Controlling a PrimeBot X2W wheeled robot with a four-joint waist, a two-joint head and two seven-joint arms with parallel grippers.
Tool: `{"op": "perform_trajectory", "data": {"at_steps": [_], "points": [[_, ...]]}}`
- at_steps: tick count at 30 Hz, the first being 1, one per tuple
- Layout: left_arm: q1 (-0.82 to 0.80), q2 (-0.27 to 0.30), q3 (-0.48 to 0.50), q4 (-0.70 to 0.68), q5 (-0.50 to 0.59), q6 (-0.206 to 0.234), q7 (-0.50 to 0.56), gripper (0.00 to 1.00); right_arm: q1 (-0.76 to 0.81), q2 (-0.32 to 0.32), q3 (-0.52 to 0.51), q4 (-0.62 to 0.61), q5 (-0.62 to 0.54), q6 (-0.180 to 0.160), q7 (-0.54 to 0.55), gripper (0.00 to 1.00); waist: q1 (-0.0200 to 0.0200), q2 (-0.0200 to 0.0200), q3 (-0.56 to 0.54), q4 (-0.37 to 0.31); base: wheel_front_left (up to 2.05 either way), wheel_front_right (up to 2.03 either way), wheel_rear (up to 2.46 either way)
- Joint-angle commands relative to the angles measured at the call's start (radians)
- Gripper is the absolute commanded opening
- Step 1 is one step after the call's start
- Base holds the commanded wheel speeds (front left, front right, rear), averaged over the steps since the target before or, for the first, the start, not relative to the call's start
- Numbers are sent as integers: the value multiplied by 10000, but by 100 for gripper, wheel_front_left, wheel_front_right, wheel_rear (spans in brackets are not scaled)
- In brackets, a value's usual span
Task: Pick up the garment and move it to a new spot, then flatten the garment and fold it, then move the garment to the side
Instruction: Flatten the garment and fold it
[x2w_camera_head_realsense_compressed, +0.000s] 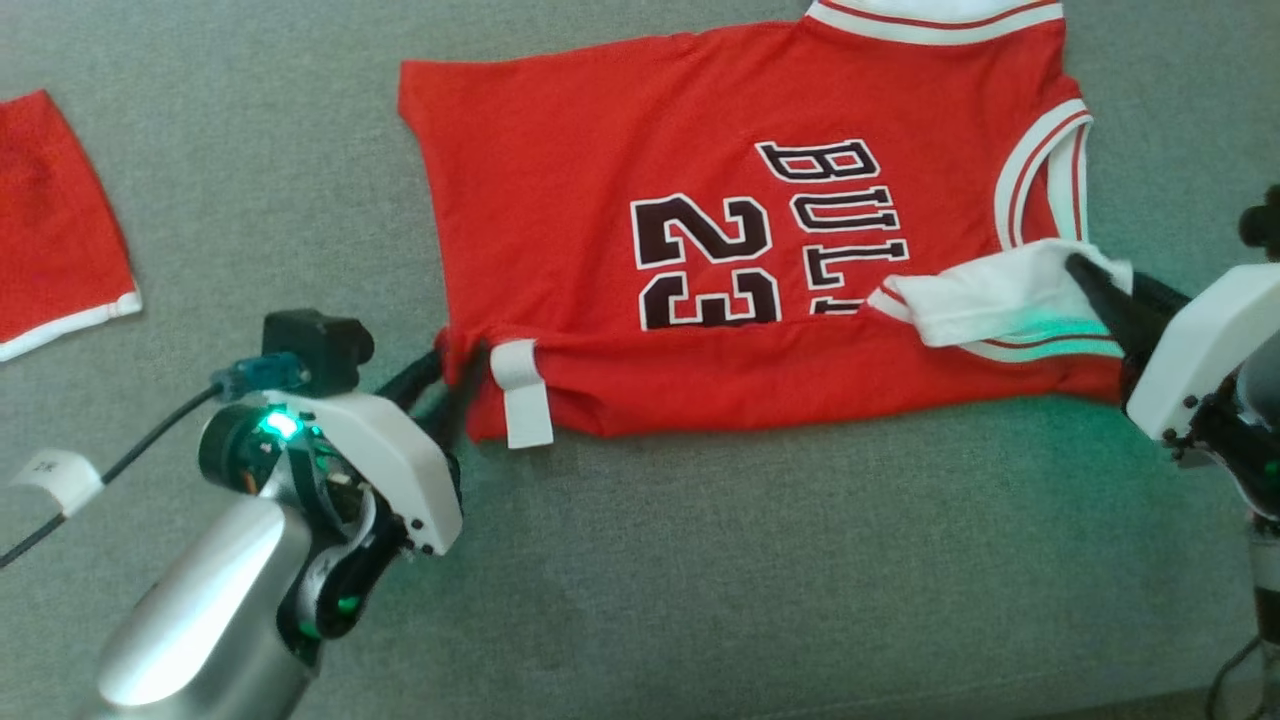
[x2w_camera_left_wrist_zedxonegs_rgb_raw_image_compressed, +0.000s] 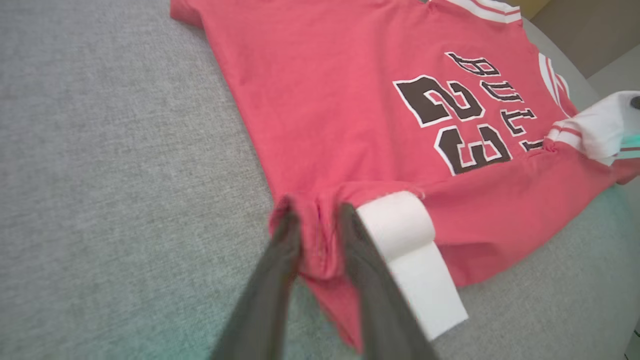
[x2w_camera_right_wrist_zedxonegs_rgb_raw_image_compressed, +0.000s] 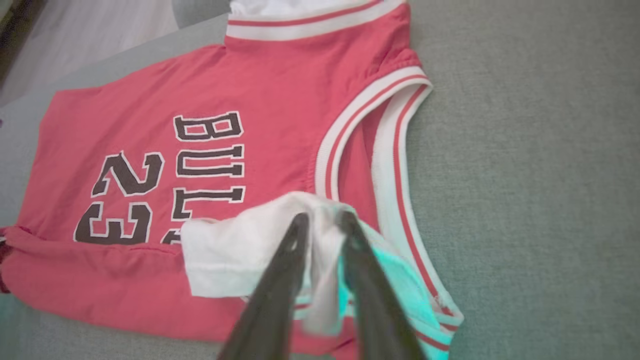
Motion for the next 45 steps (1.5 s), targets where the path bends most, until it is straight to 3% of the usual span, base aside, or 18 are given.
{"op": "perform_trajectory", "data": {"at_steps": [1, 7, 16, 25, 30, 38, 45], "points": [[-268, 74, 406, -203, -60, 42, -106, 100, -147, -339, 138, -144, -105, -7, -551, 100, -1, 0, -100, 45, 0, 0, 0], [439, 151, 736, -724, -345, 253, -570, 100, 545, -689, -87, -609, -193, -7, -1481, 100, -1, 0, -226, 33, 0, 0, 0], [1450, 250, 848, -1699, -512, 641, -840, 100, 2143, -671, -71, -1303, -808, -7, -1646, 100, -1, 0, 16, -198, 0, 0, 0], [1246, 206, 805, -1158, -448, 770, -743, 100, 1625, -34, -390, -329, -1672, -7, -1983, 100, -1, 0, 325, -292, 0, 0, 0], [1129, 308, 590, -729, -363, 667, -485, 100, 1339, 209, -127, 375, -1458, -7, -1668, 100, -1, 0, 370, -329, 0, 0, 0], [908, 271, 275, -393, -431, 422, -87, 100, 912, 128, 426, 1097, -1234, -7, -1410, 100, -1, 0, 413, -331, 0, 0, 0], [1400, 804, 397, -659, -249, 729, -146, 100, 837, -59, 613, 1428, -1058, -7, -1545, 100, -1, 0, 172, -303, 0, 0, 0]]}}
